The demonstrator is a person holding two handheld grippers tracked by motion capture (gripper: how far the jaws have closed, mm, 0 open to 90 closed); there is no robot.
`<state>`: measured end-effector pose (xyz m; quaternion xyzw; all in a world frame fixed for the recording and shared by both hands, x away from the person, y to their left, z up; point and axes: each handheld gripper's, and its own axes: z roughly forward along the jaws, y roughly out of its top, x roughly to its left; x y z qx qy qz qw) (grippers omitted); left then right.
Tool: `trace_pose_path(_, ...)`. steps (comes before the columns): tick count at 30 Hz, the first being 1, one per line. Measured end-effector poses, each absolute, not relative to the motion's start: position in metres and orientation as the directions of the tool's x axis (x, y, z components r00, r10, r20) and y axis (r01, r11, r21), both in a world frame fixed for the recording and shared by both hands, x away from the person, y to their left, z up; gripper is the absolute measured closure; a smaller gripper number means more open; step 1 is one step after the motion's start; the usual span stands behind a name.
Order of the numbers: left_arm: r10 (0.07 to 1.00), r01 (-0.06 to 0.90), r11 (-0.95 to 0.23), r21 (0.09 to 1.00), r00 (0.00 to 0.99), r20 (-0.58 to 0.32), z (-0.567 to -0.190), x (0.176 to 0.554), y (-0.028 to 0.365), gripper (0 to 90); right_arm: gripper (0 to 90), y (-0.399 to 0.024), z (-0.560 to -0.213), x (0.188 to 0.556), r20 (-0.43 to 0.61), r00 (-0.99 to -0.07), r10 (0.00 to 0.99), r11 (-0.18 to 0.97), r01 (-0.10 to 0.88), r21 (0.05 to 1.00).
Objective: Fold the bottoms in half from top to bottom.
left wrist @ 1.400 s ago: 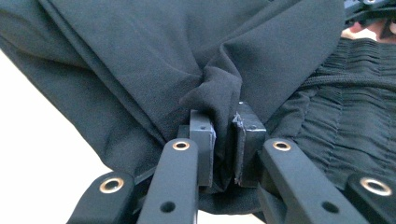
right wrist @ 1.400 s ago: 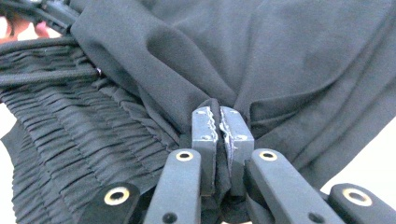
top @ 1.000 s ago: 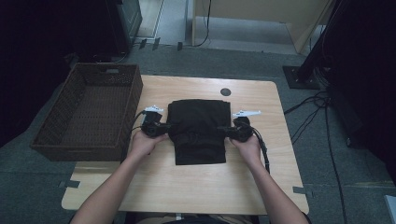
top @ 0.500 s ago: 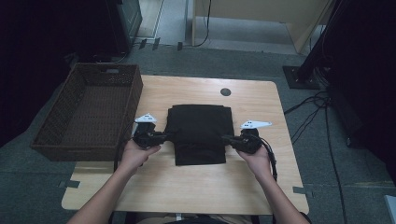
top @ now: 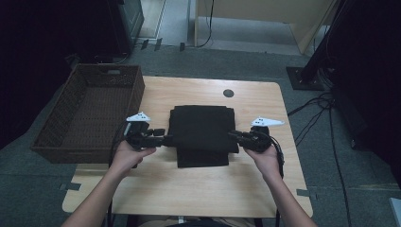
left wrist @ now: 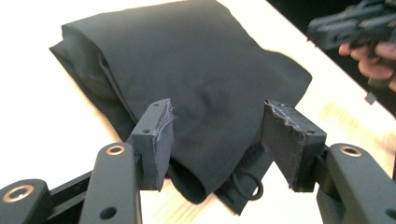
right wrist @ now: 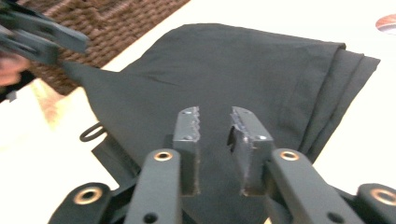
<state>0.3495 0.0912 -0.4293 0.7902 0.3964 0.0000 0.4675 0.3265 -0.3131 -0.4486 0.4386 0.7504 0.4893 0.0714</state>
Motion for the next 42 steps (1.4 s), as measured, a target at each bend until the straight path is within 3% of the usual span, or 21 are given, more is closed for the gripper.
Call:
trace_pose_path(7, 0.648, 0.663, -0.275, 0.696, 0.663, -0.375, -0.446, 0.374, 0.073, 57.8, 80.3, -0.285, -0.462, 0.343, 0.291, -0.595, 0.750, 0.178, 0.604, 0.777)
trace_pose_path(9, 0.643, 0.671, -0.291, 0.682, 0.665, -0.380, -0.453, 0.379, 0.065, 65.4, 80.8, -0.276, -0.467, 0.348, 0.303, -0.590, 0.748, 0.175, 0.616, 0.768)
trace_pose_path(11, 0.643, 0.670, -0.301, 0.678, 0.668, -0.375, -0.457, 0.380, 0.057, 66.2, 80.8, -0.268, -0.469, 0.350, 0.313, -0.592, 0.742, 0.170, 0.618, 0.767)
trace_pose_path(17, 0.637, 0.669, -0.360, 0.650, 0.686, -0.353, -0.472, 0.377, 0.045, 63.5, 79.3, -0.244, -0.479, 0.349, 0.285, -0.621, 0.731, 0.229, 0.615, 0.754)
trace_pose_path(25, 0.631, 0.666, -0.368, 0.649, 0.691, -0.351, -0.484, 0.359, 0.047, 59.4, 68.8, -0.237, -0.502, 0.327, 0.248, -0.637, 0.730, 0.261, 0.595, 0.760)
trace_pose_path(31, 0.604, 0.651, -0.388, 0.652, 0.714, -0.354, -0.482, 0.352, 0.047, 57.4, 67.8, -0.237, -0.504, 0.312, 0.230, -0.644, 0.730, 0.265, 0.576, 0.773)
trace_pose_path(37, 0.623, 0.632, -0.377, 0.677, 0.714, -0.320, -0.467, 0.373, 0.047, 48.6, 68.7, -0.234, -0.485, 0.319, 0.228, -0.638, 0.736, 0.240, 0.561, 0.792)
trace_pose_path(42, 0.628, 0.640, -0.342, 0.688, 0.700, -0.339, -0.456, 0.401, 0.047, 46.2, 67.8, -0.222, -0.480, 0.328, 0.189, -0.634, 0.750, 0.252, 0.539, 0.804)
